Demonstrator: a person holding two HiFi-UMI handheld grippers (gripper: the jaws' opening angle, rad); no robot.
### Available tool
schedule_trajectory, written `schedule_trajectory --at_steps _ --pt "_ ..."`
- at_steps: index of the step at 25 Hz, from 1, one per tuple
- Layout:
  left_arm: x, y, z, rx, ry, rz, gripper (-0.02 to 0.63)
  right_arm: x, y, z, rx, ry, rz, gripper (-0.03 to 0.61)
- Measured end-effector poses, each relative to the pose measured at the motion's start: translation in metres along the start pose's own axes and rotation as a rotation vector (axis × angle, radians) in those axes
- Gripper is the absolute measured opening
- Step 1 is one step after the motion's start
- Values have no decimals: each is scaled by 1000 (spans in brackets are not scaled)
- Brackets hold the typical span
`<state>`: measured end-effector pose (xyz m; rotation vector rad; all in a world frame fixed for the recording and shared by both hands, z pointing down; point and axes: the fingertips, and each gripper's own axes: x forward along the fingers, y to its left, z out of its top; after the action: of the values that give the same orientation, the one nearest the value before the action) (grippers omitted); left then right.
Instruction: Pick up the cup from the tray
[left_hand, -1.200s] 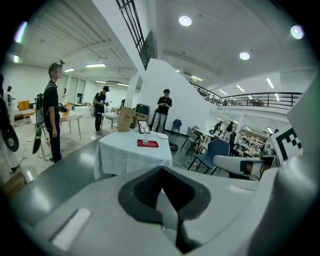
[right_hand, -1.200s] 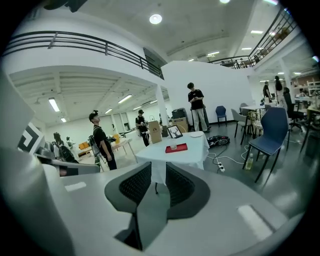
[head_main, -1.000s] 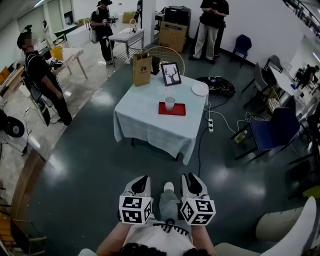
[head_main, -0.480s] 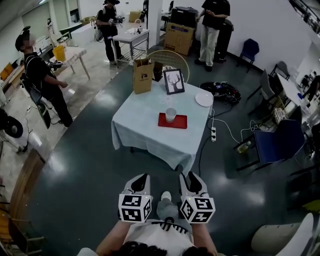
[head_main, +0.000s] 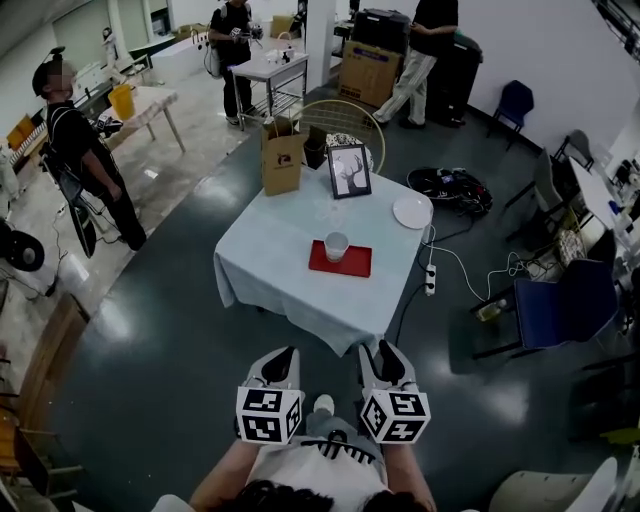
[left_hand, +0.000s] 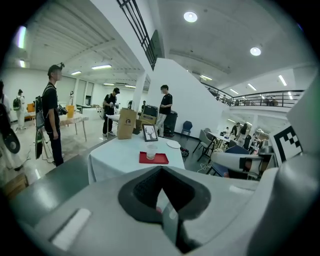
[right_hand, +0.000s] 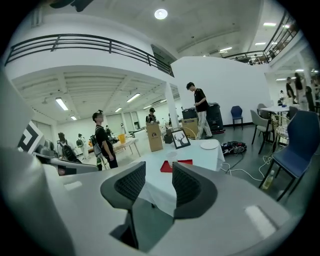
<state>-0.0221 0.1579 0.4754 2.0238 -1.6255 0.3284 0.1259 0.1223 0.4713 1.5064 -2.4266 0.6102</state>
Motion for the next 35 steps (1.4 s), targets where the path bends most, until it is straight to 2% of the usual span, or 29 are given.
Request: schedule_trajectory --at_steps 7,13,22,35 --pt "47 3 11 -30 38 58 2 42 -28 21 -28 18 55 193" --pt "73 1 25 -33 42 72 1 68 -46 32 -31 34 81 212" --pt "92 18 33 -37 47 99 1 96 -44 27 -49 71 130 247" --pt "159 53 66 -4 86 69 2 182 -45 43 -79 98 121 323"
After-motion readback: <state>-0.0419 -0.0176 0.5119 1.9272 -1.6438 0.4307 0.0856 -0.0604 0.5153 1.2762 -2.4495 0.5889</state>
